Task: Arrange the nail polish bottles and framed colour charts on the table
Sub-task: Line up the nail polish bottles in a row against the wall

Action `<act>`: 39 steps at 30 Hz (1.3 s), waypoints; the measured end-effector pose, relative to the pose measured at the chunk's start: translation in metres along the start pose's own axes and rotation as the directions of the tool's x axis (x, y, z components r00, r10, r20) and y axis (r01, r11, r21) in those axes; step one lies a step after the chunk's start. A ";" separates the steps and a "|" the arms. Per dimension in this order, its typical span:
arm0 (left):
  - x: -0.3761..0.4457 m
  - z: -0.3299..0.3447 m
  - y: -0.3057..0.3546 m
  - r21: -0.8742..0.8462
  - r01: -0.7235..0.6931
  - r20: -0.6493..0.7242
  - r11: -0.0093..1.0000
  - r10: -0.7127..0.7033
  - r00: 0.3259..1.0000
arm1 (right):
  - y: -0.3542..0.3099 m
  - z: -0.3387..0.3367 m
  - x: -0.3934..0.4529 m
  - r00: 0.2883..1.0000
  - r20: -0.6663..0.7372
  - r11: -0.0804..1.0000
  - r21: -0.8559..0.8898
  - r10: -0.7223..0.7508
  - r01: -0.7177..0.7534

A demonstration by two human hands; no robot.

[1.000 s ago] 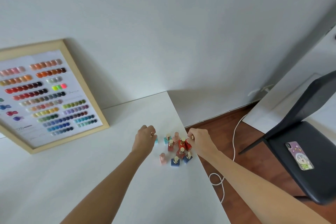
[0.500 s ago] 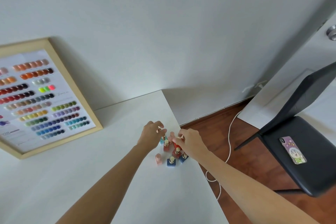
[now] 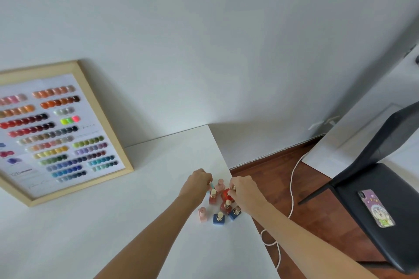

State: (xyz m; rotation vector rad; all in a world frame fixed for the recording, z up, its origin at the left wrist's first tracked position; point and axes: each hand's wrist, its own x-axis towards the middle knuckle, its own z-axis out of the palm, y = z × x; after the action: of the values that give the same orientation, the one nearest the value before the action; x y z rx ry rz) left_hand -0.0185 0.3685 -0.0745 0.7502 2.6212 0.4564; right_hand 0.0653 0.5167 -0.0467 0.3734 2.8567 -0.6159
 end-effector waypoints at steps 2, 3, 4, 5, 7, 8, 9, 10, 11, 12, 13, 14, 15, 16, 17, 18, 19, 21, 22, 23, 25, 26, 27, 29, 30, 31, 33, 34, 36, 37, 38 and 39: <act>0.000 0.000 -0.002 0.021 -0.002 0.004 1.000 0.002 1.000 | 0.001 -0.003 0.000 1.000 0.014 1.000 -0.004 0.013 -0.013; 0.000 -0.001 -0.004 0.027 0.000 0.008 1.000 0.000 1.000 | 0.002 -0.004 0.001 1.000 0.022 1.000 -0.008 0.018 -0.018; -0.001 -0.002 -0.006 0.029 0.005 0.011 1.000 -0.005 1.000 | 0.002 -0.006 0.001 0.999 0.031 1.000 -0.014 0.022 -0.022; -0.001 -0.003 -0.008 0.024 0.011 0.013 1.000 -0.011 1.000 | 0.003 -0.009 0.002 0.999 0.038 1.000 -0.020 0.025 -0.024; -0.002 -0.008 -0.014 -0.002 0.018 0.007 1.000 -0.018 1.000 | 0.005 -0.017 0.005 0.999 0.046 0.999 -0.023 0.026 -0.025; -0.002 -0.011 -0.017 -0.016 0.022 0.002 1.000 -0.022 1.000 | 0.007 -0.021 0.007 0.999 0.047 0.999 -0.022 0.024 -0.023; -0.002 -0.016 -0.020 -0.026 0.026 -0.005 0.999 -0.026 1.000 | 0.008 -0.027 0.010 0.999 0.049 1.000 -0.018 0.019 -0.018; -0.002 -0.021 -0.023 -0.034 0.030 -0.014 0.999 -0.030 0.999 | 0.010 -0.032 0.013 0.999 0.052 1.000 -0.012 0.011 -0.011; -0.002 -0.026 -0.026 -0.045 0.034 -0.026 0.998 -0.035 0.999 | 0.011 -0.037 0.017 0.998 0.055 1.000 -0.006 0.001 -0.001; -0.001 -0.032 -0.029 -0.059 0.037 -0.039 0.998 -0.039 0.998 | 0.012 -0.043 0.021 0.998 0.056 1.000 -0.006 -0.012 0.012; 0.000 -0.039 -0.032 -0.072 0.039 -0.050 0.997 -0.043 0.998 | 0.012 -0.048 0.027 0.998 0.058 1.000 -0.013 -0.028 0.029; 0.001 -0.045 -0.035 -0.079 0.042 -0.059 0.996 -0.047 0.997 | 0.012 -0.052 0.035 0.997 0.060 0.999 -0.023 -0.044 0.046; 0.003 -0.052 -0.038 -0.083 0.047 -0.069 0.995 -0.052 0.996 | 0.010 -0.056 0.042 0.997 0.058 0.998 -0.034 -0.058 0.060; 0.005 -0.058 -0.042 -0.088 0.052 -0.078 0.995 -0.059 0.995 | 0.007 -0.060 0.050 0.996 0.052 0.996 -0.040 -0.072 0.074; 0.007 -0.063 -0.045 -0.092 0.057 -0.087 0.994 -0.065 0.994 | 0.004 -0.063 0.058 0.995 0.046 0.995 -0.040 -0.086 0.088; 0.011 -0.068 -0.048 -0.095 0.061 -0.096 0.994 -0.070 0.993 | 0.000 -0.066 0.067 0.994 0.040 0.994 -0.036 -0.102 0.103; 0.014 -0.072 -0.051 -0.097 0.064 -0.102 0.993 -0.074 0.992 | -0.004 -0.068 0.075 0.993 0.035 0.993 -0.031 -0.116 0.117; 0.022 -0.080 -0.056 -0.097 0.068 -0.108 0.993 -0.079 0.991 | -0.013 -0.070 0.092 0.989 0.039 0.989 -0.021 -0.146 0.147; 0.027 -0.083 -0.059 -0.095 0.068 -0.110 0.993 -0.078 0.991 | -0.018 -0.070 0.100 0.985 0.042 0.986 -0.016 -0.166 0.166; 0.031 -0.085 -0.062 -0.097 0.065 -0.113 0.993 -0.076 0.991 | -0.022 -0.070 0.109 0.982 0.047 0.983 -0.010 -0.185 0.185; 0.042 -0.090 -0.067 -0.108 0.058 -0.118 0.992 -0.071 0.990 | -0.031 -0.069 0.126 0.975 0.060 0.977 -0.001 -0.212 0.212; 0.048 -0.092 -0.070 -0.114 0.056 -0.120 0.992 -0.069 0.990 | -0.034 -0.067 0.135 0.973 0.066 0.975 0.003 -0.223 0.223; 0.053 -0.093 -0.072 -0.121 0.053 -0.122 0.991 -0.068 0.990 | -0.037 -0.066 0.143 0.970 0.073 0.972 0.005 -0.233 0.233; 0.065 -0.094 -0.076 -0.136 0.050 -0.123 0.989 -0.067 0.990 | -0.043 -0.063 0.159 0.965 0.092 0.969 0.010 -0.247 0.247; 0.071 -0.094 -0.078 -0.142 0.050 -0.122 0.989 -0.068 0.990 | -0.046 -0.062 0.167 0.962 0.102 0.967 0.009 -0.252 0.253; 0.077 -0.093 -0.080 -0.146 0.051 -0.121 0.988 -0.069 0.990 | -0.048 -0.060 0.174 0.959 0.111 0.965 0.002 -0.261 0.262; 0.088 -0.092 -0.082 -0.153 0.053 -0.115 0.987 -0.071 0.991 | -0.052 -0.055 0.188 0.950 0.127 0.957 -0.021 -0.285 0.290; 0.094 -0.091 -0.084 -0.155 0.053 -0.112 0.986 -0.071 0.991 | -0.053 -0.053 0.194 0.945 0.134 0.952 -0.035 -0.298 0.305; 0.106 -0.089 -0.086 -0.157 0.050 -0.109 0.986 -0.067 0.992 | -0.054 -0.049 0.207 0.933 0.156 0.940 -0.066 -0.323 0.336; 0.112 -0.088 -0.087 -0.157 0.047 -0.109 0.987 -0.064 0.992 | -0.055 -0.048 0.213 0.927 0.171 0.933 -0.085 -0.332 0.350; 0.117 -0.087 -0.087 -0.153 0.043 -0.108 0.987 -0.060 0.992 | -0.055 -0.047 0.218 0.921 0.186 0.926 -0.102 -0.341 0.363; 0.123 -0.087 -0.088 -0.149 0.041 -0.109 0.988 -0.057 0.992 | -0.055 -0.046 0.223 0.916 0.195 0.919 -0.120 -0.350 0.377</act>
State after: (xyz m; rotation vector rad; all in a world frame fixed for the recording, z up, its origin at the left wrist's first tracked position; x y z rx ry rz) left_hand -0.1912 0.3484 -0.0660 0.6275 2.6673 0.6877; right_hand -0.1686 0.5329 -0.0386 -0.2357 2.7976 -0.4519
